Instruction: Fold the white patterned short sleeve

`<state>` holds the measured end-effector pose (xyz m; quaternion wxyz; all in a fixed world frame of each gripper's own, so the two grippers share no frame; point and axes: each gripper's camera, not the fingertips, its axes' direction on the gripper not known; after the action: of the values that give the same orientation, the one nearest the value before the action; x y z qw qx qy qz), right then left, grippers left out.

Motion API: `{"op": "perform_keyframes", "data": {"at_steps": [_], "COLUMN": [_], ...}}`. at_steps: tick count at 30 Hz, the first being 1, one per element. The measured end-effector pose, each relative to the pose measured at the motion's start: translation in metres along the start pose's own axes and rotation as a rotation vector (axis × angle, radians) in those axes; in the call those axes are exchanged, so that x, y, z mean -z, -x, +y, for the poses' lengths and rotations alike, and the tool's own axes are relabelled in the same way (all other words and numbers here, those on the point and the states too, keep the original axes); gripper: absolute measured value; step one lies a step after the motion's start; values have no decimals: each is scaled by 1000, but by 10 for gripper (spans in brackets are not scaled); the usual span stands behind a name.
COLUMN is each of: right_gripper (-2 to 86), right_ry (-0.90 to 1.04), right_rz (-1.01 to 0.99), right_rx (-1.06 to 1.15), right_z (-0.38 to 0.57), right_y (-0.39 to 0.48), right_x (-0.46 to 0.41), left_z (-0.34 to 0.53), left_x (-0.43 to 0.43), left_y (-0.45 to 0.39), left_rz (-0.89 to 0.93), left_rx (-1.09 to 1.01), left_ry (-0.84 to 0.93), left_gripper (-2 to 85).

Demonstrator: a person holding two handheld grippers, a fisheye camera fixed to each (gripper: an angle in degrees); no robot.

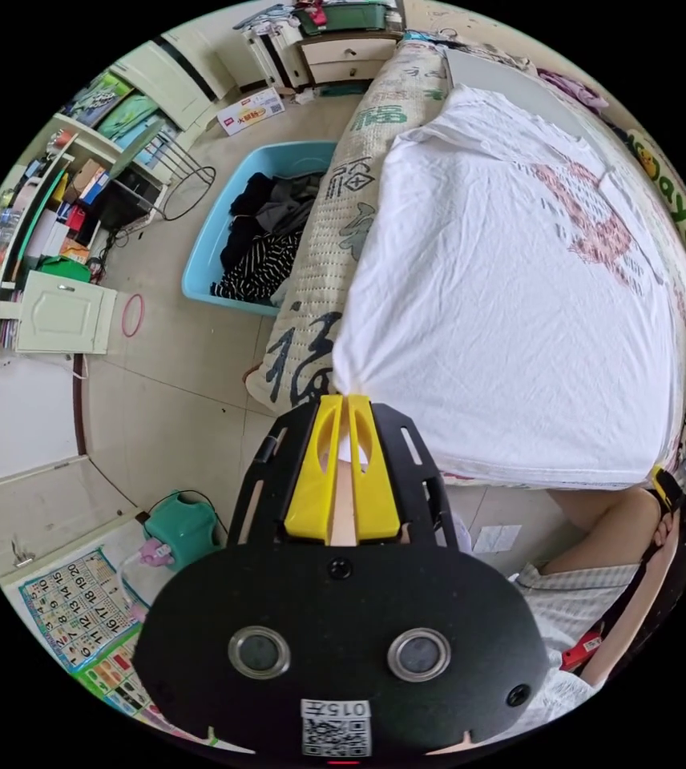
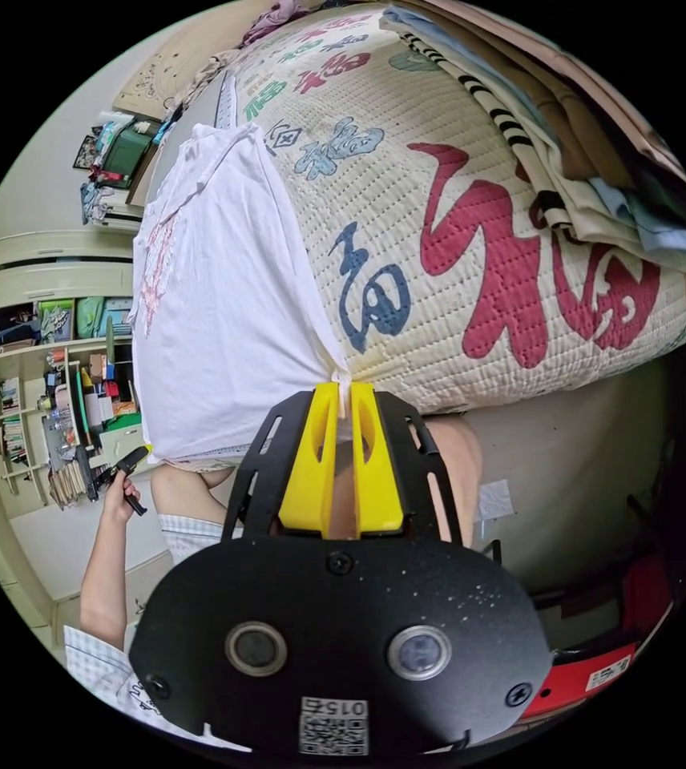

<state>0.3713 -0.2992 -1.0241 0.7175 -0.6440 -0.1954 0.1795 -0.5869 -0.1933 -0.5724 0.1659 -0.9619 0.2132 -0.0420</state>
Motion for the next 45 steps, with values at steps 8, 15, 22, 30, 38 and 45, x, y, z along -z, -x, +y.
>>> {"op": "perform_keyframes", "data": {"at_steps": [8,15,22,30,38,45], "right_gripper": [24,26,27,28,27,27], "right_ry": [7,9,13,12,4,-13], "right_rz": [-34,-39,-88,-78,-47,63], "right_rx": [-9,-7,-11,-3,-14,4], "right_z": [1,1,-1,-7,-16,-25], "right_y": [-11,-17,-29,-29,-23,0], "right_x": [-4,-8,-10,-14,-18,-22], "left_z": [-5,-13,-20,-20,-14,-6], "left_x": [-1,3,13,13,7,-14], "left_y": [-4,3,5,1,28,67], "left_rz": [-7,21,19,-32,15,178], "left_rx": [24,79,71,42,70,73], "left_ry": [-9,19,51,51,1,-40], "left_gripper": [-4,-4,-4,-4,-1,-2]}}
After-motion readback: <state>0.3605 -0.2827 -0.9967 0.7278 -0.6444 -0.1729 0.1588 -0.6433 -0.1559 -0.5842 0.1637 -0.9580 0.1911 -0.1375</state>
